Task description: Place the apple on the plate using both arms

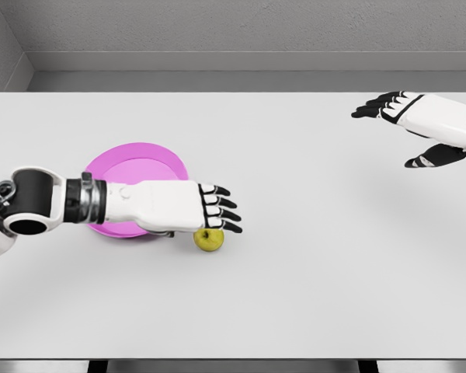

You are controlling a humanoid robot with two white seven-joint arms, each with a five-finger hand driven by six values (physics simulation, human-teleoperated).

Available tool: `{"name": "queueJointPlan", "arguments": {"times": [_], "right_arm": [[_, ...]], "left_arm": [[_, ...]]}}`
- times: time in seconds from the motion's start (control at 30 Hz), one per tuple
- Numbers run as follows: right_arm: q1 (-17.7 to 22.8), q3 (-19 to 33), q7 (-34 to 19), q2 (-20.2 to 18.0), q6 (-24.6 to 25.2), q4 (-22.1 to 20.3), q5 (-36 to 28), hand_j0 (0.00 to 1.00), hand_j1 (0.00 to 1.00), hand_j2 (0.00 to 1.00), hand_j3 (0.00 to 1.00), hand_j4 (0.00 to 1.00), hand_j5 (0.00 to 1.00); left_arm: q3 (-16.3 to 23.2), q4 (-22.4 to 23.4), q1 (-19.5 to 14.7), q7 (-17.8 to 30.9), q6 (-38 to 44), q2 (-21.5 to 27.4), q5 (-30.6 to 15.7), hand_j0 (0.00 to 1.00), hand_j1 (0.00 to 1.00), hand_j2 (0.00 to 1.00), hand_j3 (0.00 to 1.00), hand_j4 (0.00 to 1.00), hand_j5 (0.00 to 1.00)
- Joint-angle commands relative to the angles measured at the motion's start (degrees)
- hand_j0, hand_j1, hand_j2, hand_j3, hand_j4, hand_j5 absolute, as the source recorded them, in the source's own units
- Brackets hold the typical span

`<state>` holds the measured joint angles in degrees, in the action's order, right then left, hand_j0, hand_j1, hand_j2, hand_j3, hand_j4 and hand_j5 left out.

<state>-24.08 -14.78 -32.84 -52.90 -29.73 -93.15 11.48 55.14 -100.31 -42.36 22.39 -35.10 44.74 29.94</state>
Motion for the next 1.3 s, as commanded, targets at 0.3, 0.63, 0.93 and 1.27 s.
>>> {"name": "queueJointPlan", "arguments": {"times": [0.3, 0.63, 0.93, 1.27], "right_arm": [[-0.1, 0.2, 0.1, 0.2, 0.1, 0.1, -0.3, 1.0, 1.0, 1.0, 1.0, 1.0, 1.0], [-0.4, 0.4, 0.1, 0.9, 0.1, 0.1, -0.3, 1.0, 1.0, 1.0, 1.0, 1.0, 1.0], [-0.4, 0.2, 0.1, 0.9, 0.1, 0.2, -0.3, 1.0, 1.0, 1.0, 1.0, 1.0, 1.0], [-0.4, 0.0, 0.1, 0.9, 0.1, 0.1, -0.3, 1.0, 1.0, 1.0, 1.0, 1.0, 1.0]], "left_arm": [[4.8, 1.1, -2.5, 0.8, 0.1, -2.8, 2.3, 1.0, 1.0, 1.0, 1.0, 1.0, 1.0], [7.8, 2.3, -5.3, 3.2, 0.1, -4.0, 6.6, 1.0, 1.0, 1.0, 1.0, 1.0, 1.0], [9.7, 3.7, -6.9, 3.3, 0.1, -5.2, 8.7, 1.0, 1.0, 1.0, 1.0, 1.0, 1.0], [10.6, 3.8, -8.0, 3.3, 0.1, -5.0, 9.9, 0.88, 0.88, 0.88, 0.88, 0.88, 0.88]]}}
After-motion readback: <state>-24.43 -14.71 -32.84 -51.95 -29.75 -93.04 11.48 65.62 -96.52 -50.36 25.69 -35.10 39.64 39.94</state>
